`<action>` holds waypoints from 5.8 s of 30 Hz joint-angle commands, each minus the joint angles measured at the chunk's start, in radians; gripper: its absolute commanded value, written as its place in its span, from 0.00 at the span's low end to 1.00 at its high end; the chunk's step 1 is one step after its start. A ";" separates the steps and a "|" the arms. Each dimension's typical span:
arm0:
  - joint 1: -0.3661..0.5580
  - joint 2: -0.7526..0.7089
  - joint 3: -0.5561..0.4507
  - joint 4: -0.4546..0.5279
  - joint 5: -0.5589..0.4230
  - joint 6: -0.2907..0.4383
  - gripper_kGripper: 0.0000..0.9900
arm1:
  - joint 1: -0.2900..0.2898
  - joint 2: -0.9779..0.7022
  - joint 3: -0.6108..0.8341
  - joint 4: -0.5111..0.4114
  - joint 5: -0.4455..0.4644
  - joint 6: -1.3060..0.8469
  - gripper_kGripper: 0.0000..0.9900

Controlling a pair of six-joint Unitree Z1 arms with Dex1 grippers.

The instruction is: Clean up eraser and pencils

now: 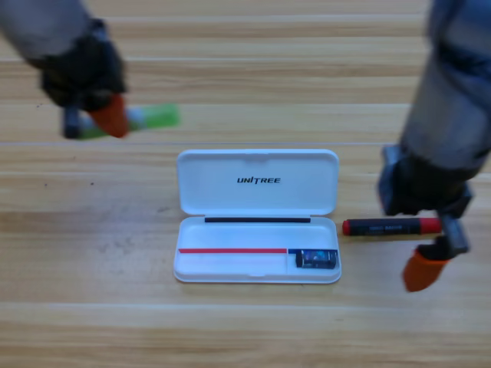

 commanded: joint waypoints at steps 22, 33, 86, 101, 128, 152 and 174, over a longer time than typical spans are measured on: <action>-0.202 0.384 -0.105 0.017 -0.144 -0.033 0.00 | -0.269 0.240 0.048 -0.201 0.033 -0.328 1.00; -0.202 0.432 -0.123 0.016 -0.153 -0.031 0.00 | -0.269 0.341 -0.025 -0.236 0.000 -0.351 0.95; -0.193 0.363 -0.125 0.046 -0.133 -0.045 1.00 | -0.117 0.137 -0.127 0.103 0.053 -0.201 0.00; 0.376 -0.120 0.009 0.218 -0.187 0.214 1.00 | 0.038 0.413 -0.545 0.137 0.044 -0.051 0.00; 0.407 -0.156 0.121 0.172 -0.236 0.230 1.00 | 0.042 0.591 -0.698 0.147 -0.002 -0.046 0.22; 0.405 -0.139 0.001 0.151 -0.302 0.202 0.84 | 0.074 -0.016 -0.310 0.106 0.263 0.031 0.90; 0.393 0.332 -0.384 0.043 -0.485 0.138 0.59 | 0.074 -0.478 0.198 -0.337 0.440 0.327 0.95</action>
